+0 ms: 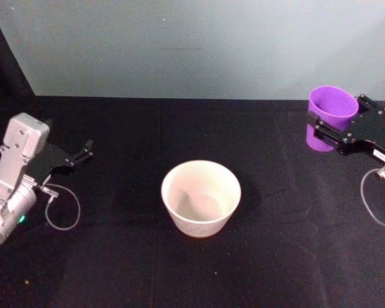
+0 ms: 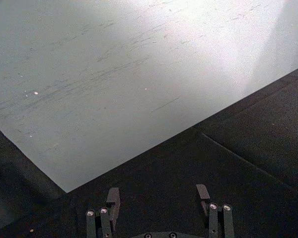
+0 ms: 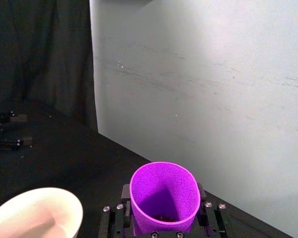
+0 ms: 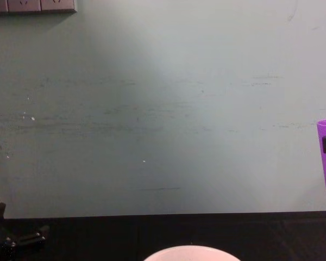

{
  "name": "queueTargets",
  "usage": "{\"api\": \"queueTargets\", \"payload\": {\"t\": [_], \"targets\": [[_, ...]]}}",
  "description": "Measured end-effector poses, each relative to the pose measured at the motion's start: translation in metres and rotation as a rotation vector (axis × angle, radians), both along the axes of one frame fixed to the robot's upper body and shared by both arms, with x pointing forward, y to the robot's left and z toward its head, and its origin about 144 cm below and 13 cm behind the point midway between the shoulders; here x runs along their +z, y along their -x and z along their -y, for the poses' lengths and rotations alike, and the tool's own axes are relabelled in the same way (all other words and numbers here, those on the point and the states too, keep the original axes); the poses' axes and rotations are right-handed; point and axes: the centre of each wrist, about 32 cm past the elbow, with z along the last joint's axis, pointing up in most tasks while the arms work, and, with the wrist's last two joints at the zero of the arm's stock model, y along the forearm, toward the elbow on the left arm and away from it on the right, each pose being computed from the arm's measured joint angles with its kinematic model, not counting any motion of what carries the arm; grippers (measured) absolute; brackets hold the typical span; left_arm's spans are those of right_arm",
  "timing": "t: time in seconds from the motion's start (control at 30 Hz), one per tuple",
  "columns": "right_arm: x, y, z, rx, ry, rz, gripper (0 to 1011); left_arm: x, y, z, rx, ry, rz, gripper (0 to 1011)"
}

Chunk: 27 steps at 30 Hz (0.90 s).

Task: Pick up the cup and pour the mung beans from the cup into the bowl.

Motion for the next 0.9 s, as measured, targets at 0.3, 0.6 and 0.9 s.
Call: {"api": "queueTargets", "payload": {"t": [0.3,0.6,0.9], "targets": [[0.0000,0.0000,0.0000,0.000,0.000,0.000,733,0.0000,0.0000,0.0000,0.000,0.000,0.000,1000],[0.0000,0.0000,0.0000,0.000,0.000,0.000,733,0.0000,0.0000,0.0000,0.000,0.000,0.000,1000],[0.0000,0.0000,0.0000,0.000,0.000,0.000,733,0.0000,0.0000,0.0000,0.000,0.000,0.000,1000]]}}
